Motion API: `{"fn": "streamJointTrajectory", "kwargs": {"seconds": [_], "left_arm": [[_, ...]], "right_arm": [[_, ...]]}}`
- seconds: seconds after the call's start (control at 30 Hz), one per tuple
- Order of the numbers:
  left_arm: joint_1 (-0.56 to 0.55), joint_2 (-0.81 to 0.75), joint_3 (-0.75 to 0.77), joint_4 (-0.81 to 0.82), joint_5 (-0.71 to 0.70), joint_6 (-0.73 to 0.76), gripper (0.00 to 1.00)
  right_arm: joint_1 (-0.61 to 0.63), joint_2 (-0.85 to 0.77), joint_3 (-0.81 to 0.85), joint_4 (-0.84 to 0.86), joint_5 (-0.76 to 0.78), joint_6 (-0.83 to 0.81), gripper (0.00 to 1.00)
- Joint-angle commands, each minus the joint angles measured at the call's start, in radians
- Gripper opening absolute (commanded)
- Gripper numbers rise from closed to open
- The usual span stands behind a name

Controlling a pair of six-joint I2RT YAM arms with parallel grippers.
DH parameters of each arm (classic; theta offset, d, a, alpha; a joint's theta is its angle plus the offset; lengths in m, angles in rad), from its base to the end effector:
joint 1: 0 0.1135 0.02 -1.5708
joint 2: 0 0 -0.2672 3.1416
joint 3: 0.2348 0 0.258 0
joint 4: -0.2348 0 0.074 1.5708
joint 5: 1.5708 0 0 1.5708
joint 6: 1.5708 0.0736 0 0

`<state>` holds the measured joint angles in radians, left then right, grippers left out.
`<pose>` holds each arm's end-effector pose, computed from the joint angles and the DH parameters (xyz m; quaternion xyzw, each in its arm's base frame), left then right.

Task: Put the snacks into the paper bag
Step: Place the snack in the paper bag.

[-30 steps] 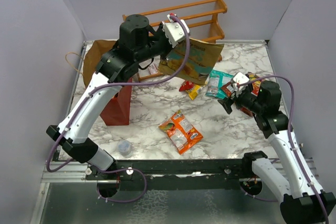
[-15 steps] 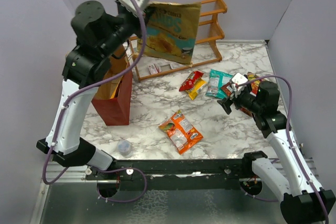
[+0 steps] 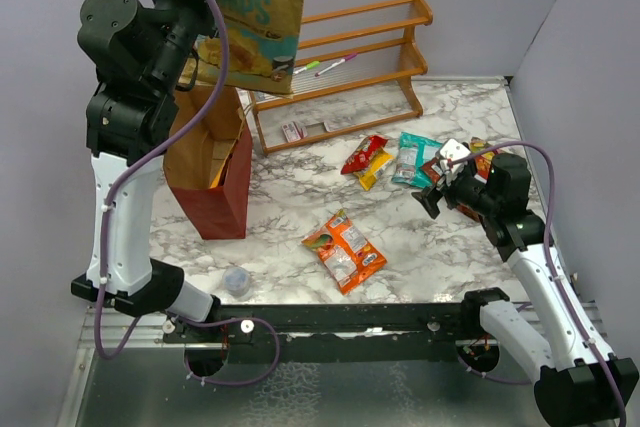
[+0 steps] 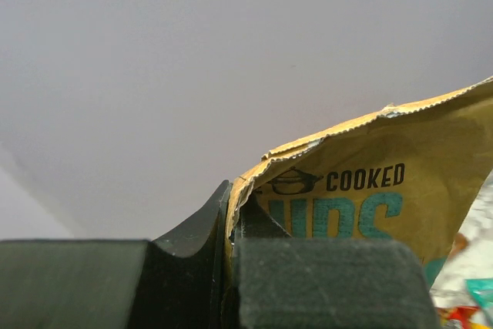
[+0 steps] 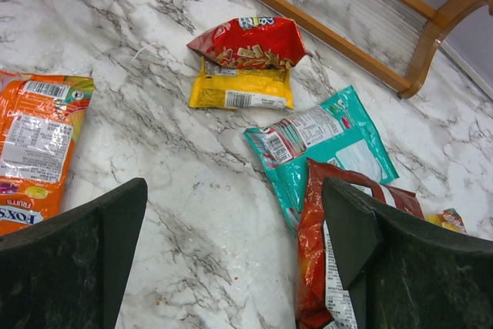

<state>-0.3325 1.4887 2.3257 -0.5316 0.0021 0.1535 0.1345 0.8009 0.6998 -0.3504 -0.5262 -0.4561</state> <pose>0.2479 -0.0858 0.6507 0.1431 0.5737 -0.0727 0.8032 0.2067 0.0653 0.2797 -0.3702 0.7427 0.1355 0.5413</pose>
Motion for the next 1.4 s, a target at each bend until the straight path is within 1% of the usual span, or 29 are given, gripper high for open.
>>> {"fn": "streamJointTrajectory", "kwargs": {"seconds": [0.0, 0.13, 0.33, 0.47, 0.63, 0.77, 0.93, 1.07, 1.23, 1.37], "left_arm": [[0.031, -0.046, -0.028, 0.093, -0.168, 0.091, 0.0], [0.049, -0.082, -0.092, 0.132, -0.244, 0.162, 0.0], [0.06, -0.139, -0.218, 0.186, -0.344, 0.309, 0.0], [0.065, -0.184, -0.298, 0.175, -0.39, 0.388, 0.0], [0.074, -0.218, -0.382, 0.133, -0.424, 0.434, 0.0], [0.081, -0.243, -0.438, 0.135, -0.449, 0.464, 0.0], [0.081, -0.255, -0.477, 0.114, -0.459, 0.484, 0.0], [0.081, -0.236, -0.461, 0.043, -0.439, 0.492, 0.0], [0.081, -0.158, -0.345, -0.132, -0.426, 0.492, 0.0], [0.081, -0.1, -0.238, -0.259, -0.41, 0.464, 0.0]], "right_arm": [[-0.004, 0.002, 0.0, 0.02, -0.035, -0.001, 0.95], [-0.004, 0.013, 0.0, 0.015, -0.046, -0.003, 0.95], [-0.005, 0.01, 0.003, 0.012, -0.054, -0.003, 0.95], [-0.004, 0.01, 0.006, 0.005, -0.067, -0.006, 0.95], [-0.004, -0.003, 0.004, 0.0, -0.074, -0.012, 0.95], [-0.004, -0.007, 0.002, -0.004, -0.086, -0.01, 0.95], [-0.005, -0.002, 0.001, -0.012, -0.116, -0.012, 0.95], [-0.004, 0.003, 0.0, -0.014, -0.124, -0.014, 0.95], [-0.004, 0.006, 0.0, -0.022, -0.146, -0.019, 0.95], [-0.004, 0.007, 0.0, -0.021, -0.146, -0.02, 0.95]]}}
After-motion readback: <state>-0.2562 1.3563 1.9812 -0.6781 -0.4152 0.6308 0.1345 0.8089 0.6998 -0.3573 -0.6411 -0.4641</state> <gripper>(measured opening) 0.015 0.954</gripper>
